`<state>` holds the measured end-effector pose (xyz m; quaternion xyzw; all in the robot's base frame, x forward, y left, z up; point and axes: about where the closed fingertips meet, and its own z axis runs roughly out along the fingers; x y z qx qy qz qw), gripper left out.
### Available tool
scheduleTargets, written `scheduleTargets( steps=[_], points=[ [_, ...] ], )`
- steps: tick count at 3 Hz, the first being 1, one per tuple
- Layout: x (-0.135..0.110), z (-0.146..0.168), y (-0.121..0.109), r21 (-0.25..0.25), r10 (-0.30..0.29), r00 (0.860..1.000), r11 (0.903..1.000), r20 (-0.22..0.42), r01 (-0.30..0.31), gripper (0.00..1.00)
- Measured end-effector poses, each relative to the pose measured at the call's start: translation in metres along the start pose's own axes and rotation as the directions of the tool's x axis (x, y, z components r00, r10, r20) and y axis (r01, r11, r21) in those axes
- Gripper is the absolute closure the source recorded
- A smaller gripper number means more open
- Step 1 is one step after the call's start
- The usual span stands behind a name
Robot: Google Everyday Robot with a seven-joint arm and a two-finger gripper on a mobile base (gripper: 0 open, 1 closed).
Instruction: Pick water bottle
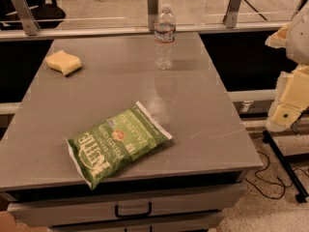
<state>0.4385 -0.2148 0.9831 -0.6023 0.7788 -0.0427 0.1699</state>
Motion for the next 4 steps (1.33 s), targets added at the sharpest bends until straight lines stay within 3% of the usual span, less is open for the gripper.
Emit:
scheduleTargets(
  steps=[1, 2, 3, 4],
  points=[
    [0.000, 0.000, 0.000, 0.000, 0.000, 1.000, 1.0000, 0.000, 0.000, 0.00],
    [-0.006, 0.009, -0.013, 0.010, 0.014, 0.999, 0.9998, 0.043, -0.015, 0.00],
    [-0.033, 0.033, -0.052, 0.048, 0.024, 0.986, 0.9984, 0.162, -0.032, 0.00],
    [-0.077, 0.055, -0.105, 0.109, 0.017, 0.954, 0.9927, 0.301, -0.052, 0.00]
  ],
)
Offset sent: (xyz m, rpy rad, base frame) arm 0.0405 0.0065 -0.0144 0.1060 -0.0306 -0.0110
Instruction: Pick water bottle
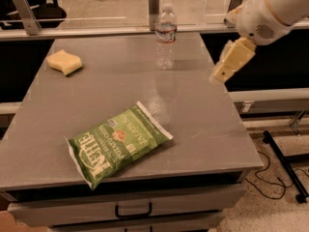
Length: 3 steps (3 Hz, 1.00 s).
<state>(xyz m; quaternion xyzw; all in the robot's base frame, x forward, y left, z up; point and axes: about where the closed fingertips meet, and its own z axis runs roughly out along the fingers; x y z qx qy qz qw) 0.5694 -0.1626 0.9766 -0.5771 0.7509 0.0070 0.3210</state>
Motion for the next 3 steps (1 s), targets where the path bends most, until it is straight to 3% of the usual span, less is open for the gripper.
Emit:
scheduleTargets(
  steps=[1, 2, 3],
  points=[
    [-0.043, 0.030, -0.035, 0.030, -0.010, 0.995, 0.9995, 0.102, 0.007, 0.00],
    [-0.043, 0.030, -0.035, 0.030, -0.010, 0.995, 0.9995, 0.102, 0.007, 0.00],
    [-0.046, 0.057, -0.048, 0.043, 0.050, 0.989, 0.9975, 0.141, -0.056, 0.00]
  ],
)
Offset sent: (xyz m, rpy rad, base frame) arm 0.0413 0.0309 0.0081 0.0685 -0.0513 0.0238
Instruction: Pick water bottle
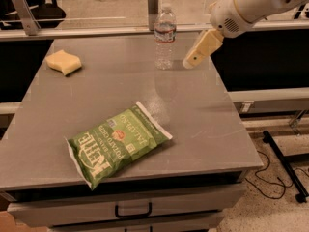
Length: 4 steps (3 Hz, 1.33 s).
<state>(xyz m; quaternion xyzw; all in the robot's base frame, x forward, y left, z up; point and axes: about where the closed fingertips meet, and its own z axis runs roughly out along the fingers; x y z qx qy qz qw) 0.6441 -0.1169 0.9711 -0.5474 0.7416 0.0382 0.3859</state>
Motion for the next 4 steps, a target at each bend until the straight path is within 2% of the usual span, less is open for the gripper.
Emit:
scheduleTargets(
  steps=[1, 2, 3, 4],
  points=[
    [-0.003, 0.050, -0.023, -0.016, 0.110, 0.989, 0.9939, 0.102, -0.109, 0.00],
    [-0.011, 0.101, -0.037, -0.068, 0.229, 0.951, 0.9732, 0.210, -0.220, 0.00],
    [-0.022, 0.135, -0.044, -0.120, 0.326, 0.898, 0.9453, 0.295, -0.303, 0.00],
    [-0.033, 0.151, -0.042, -0.176, 0.401, 0.847, 0.9160, 0.349, -0.360, 0.18]
  ],
)
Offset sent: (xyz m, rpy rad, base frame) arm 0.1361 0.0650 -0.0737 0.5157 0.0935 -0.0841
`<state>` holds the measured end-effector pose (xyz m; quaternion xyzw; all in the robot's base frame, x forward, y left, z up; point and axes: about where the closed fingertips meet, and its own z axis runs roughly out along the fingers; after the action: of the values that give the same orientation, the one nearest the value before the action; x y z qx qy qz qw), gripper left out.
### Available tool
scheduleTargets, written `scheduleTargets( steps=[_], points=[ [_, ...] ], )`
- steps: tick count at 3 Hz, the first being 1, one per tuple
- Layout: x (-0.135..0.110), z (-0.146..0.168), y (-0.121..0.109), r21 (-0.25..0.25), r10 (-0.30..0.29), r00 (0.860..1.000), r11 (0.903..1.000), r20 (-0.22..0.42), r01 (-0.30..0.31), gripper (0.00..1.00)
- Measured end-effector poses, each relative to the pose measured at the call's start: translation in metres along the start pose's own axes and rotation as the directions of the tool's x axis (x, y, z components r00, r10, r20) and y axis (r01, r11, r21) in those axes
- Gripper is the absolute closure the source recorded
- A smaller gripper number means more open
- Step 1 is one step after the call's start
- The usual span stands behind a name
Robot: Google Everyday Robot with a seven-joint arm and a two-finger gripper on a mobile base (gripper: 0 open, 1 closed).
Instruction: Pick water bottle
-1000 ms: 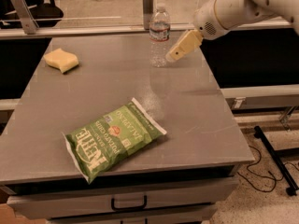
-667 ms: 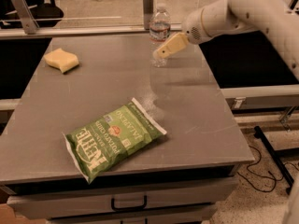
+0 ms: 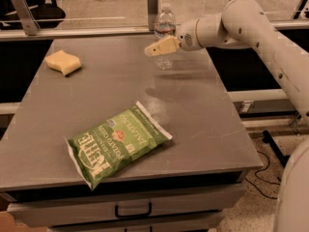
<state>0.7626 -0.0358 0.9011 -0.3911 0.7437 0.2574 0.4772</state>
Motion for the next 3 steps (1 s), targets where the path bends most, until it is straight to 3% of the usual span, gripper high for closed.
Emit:
scheduleTargets(
  steps=[2, 3],
  points=[
    [-0.018, -0.005, 0.016, -0.067, 0.081, 0.989, 0.9950, 0.121, -0.073, 0.65],
    [-0.053, -0.012, 0.054, -0.172, 0.065, 0.979, 0.9846, 0.195, -0.031, 0.88]
  ],
)
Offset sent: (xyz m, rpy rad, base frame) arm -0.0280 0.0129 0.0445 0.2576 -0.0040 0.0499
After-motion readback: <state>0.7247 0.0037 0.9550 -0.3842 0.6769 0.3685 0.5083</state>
